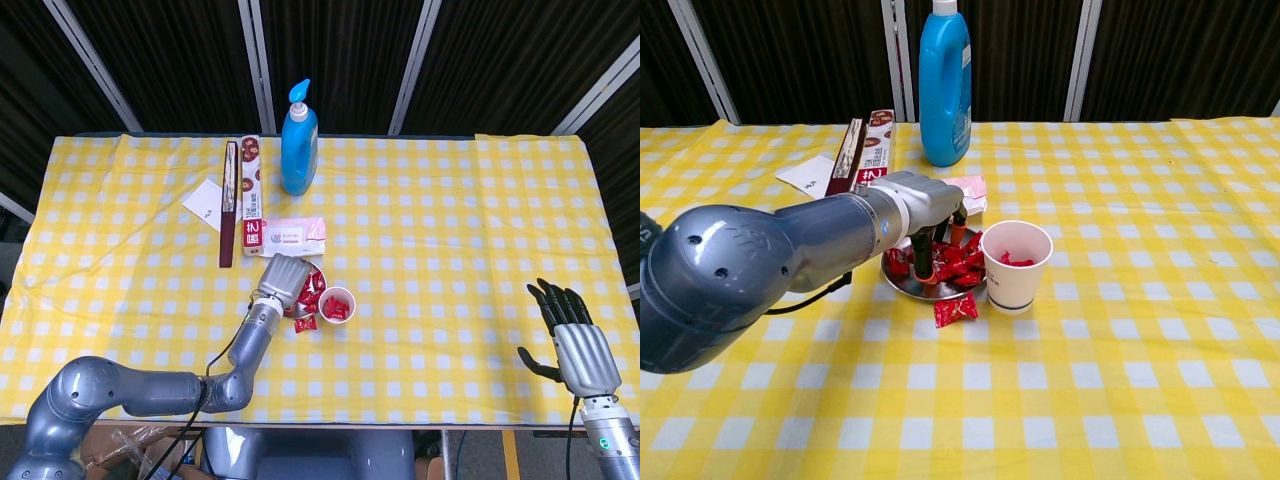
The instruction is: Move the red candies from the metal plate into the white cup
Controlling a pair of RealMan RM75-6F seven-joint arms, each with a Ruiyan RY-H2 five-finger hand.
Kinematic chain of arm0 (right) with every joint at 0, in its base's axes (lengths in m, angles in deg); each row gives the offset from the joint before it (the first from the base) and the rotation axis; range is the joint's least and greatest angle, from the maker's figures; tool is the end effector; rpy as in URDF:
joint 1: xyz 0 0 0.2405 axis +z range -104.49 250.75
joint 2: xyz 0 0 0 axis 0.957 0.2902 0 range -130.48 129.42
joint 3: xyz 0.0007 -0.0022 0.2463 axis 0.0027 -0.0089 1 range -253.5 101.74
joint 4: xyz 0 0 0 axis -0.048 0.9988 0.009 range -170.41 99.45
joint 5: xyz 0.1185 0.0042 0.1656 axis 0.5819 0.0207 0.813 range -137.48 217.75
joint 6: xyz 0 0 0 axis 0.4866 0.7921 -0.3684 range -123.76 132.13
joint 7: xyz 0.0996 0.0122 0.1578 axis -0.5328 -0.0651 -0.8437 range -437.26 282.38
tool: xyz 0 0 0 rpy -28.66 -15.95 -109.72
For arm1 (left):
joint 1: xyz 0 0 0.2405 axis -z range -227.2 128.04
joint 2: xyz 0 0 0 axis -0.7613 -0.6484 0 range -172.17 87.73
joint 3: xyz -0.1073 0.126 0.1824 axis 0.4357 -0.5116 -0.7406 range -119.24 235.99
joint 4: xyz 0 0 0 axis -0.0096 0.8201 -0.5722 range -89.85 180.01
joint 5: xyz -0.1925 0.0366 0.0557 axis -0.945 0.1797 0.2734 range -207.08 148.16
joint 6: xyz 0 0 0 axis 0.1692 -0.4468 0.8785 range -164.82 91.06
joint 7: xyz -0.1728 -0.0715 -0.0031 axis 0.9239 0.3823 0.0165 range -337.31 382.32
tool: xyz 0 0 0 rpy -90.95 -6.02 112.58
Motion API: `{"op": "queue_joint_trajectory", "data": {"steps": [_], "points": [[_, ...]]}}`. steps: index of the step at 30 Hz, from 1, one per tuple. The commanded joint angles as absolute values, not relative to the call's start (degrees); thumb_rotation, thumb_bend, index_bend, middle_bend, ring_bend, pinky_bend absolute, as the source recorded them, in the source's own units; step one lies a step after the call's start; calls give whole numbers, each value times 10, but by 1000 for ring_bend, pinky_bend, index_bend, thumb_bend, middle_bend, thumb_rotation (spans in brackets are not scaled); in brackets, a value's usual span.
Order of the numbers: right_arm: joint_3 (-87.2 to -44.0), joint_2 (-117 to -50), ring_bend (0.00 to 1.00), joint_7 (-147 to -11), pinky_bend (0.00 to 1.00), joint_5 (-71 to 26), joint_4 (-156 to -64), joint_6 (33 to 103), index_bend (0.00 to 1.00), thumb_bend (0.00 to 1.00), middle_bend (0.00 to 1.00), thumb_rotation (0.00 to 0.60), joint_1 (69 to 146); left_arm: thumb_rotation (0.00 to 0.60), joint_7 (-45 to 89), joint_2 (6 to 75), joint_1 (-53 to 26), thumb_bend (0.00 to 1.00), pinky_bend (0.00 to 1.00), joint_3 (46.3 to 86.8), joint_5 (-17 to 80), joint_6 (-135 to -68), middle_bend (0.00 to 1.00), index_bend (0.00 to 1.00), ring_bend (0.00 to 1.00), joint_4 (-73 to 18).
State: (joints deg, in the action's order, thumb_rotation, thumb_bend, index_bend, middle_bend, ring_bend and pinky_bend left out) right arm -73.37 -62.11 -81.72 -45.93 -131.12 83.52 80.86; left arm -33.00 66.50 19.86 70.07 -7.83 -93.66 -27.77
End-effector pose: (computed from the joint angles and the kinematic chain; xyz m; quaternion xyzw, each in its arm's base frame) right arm -0.2876 -0.2344 0.1502 0.6079 -0.4287 0.3964 0.5381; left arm -0.0316 0.3894 -0.1326 -0.8067 -0.3183 -0.2162 0.4486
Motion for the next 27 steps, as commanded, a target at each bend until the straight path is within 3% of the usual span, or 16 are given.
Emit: {"op": "queue_joint_trajectory", "data": {"steps": [1,8,27], "points": [[-734,-621,0,-817,0,-459,-1311,835,0,356,0,600,809,600,-325,669,194,340,936,696,-67,-938,523,492,876,-273],[-734,-622,0,-815,0,-458,-1312,835,0,355,0,600,809,600,-316,661,180,404,937,692,-39,-953,637,581,879,-281],[-733,-624,0,-810,0,-458,-1311,837,0,356,0,600,808,600,-316,572,166,408,937,728,7,-1003,643,586,880,-400]]}}
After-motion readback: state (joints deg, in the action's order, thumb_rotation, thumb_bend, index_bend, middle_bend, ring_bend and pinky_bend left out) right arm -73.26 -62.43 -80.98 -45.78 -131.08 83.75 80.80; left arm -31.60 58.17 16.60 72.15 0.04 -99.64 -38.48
